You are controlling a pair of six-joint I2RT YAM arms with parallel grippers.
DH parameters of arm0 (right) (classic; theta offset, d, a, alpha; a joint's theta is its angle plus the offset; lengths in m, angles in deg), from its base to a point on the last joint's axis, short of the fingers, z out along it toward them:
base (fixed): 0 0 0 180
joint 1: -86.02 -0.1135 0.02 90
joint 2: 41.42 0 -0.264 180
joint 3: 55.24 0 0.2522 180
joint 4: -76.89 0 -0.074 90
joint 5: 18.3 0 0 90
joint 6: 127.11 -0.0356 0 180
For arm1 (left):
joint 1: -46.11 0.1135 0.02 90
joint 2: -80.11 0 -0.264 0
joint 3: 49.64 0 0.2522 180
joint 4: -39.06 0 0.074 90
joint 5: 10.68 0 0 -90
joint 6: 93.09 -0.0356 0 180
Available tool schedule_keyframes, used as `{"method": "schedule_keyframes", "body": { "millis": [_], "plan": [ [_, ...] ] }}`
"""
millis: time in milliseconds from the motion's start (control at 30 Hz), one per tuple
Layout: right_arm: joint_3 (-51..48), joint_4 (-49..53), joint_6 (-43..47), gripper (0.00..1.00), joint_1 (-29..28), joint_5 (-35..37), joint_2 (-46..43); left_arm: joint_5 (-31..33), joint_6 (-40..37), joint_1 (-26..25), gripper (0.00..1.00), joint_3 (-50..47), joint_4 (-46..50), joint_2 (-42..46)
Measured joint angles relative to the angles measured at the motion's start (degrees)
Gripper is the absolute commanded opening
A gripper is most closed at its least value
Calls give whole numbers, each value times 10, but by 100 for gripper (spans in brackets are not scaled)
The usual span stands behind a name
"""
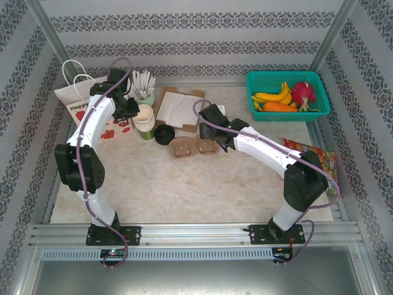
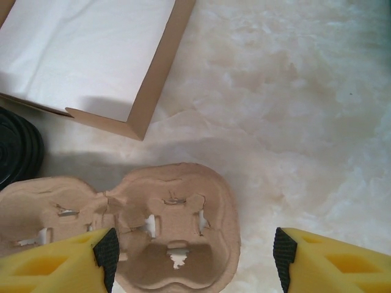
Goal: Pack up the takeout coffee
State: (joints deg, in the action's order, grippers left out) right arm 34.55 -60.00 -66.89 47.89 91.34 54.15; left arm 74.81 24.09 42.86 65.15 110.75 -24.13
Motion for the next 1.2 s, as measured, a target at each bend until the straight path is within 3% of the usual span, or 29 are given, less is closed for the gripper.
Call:
{"method": "schedule_keyframes", "body": {
  "millis": [200,667,1067,1200],
  "plan": [
    [0,1,0,70,0,-2,7,0,-2,0,21,0,0,0],
    [0,0,0,71,-4,-1,7,0,-2,0,19,0,0,-2],
    [-19,-7,-1,92,-4,7,-40,0,-3,0,16,-2,0,-2],
    [-37,-24,0,94,-4,15,-80,0,-5,0,14,-5,-1,-2]
  ]
}}
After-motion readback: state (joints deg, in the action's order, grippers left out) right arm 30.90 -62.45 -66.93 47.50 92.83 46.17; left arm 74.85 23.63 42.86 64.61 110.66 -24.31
